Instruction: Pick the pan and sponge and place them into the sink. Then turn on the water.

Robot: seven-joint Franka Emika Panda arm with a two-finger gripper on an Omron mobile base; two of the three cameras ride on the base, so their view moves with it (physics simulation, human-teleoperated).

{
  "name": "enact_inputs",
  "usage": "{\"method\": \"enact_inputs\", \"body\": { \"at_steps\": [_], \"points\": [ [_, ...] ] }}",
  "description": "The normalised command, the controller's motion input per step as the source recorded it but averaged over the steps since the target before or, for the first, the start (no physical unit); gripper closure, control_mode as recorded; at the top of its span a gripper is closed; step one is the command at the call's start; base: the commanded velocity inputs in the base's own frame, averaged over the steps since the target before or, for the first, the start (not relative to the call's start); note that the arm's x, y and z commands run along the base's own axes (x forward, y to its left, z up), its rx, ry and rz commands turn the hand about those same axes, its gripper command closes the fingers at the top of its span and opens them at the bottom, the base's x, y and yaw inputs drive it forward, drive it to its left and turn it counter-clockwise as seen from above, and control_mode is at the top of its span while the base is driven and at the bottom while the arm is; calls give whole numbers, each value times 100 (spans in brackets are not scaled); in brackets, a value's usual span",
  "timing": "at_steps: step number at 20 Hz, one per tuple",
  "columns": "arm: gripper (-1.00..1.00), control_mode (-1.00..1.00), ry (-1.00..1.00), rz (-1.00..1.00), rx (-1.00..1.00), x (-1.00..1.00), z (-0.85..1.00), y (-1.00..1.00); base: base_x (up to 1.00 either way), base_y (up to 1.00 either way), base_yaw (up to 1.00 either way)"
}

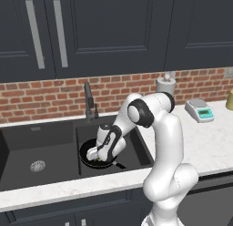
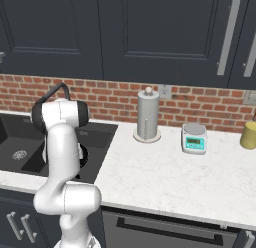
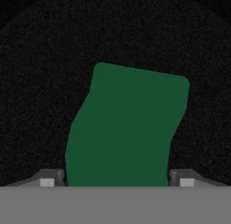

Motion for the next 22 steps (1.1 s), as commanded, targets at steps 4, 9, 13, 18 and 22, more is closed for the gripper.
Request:
{"method": "enact_inputs", "body": {
  "at_steps": [4,9,13,18,22],
  "points": [
    [-100,-100,0,0,0,0,0,0,0,0,0],
    [-100,-100,-1,0,0,0,0,0,0,0,0],
    [-100,-100,-7,0,0,-7,31,0,0,0,0],
    [-100,-100,-15,0,0,-21,72,0,0,0,0],
    [-100,-100,-14,0,0,-16,71,-1,0,0,0]
  ]
}}
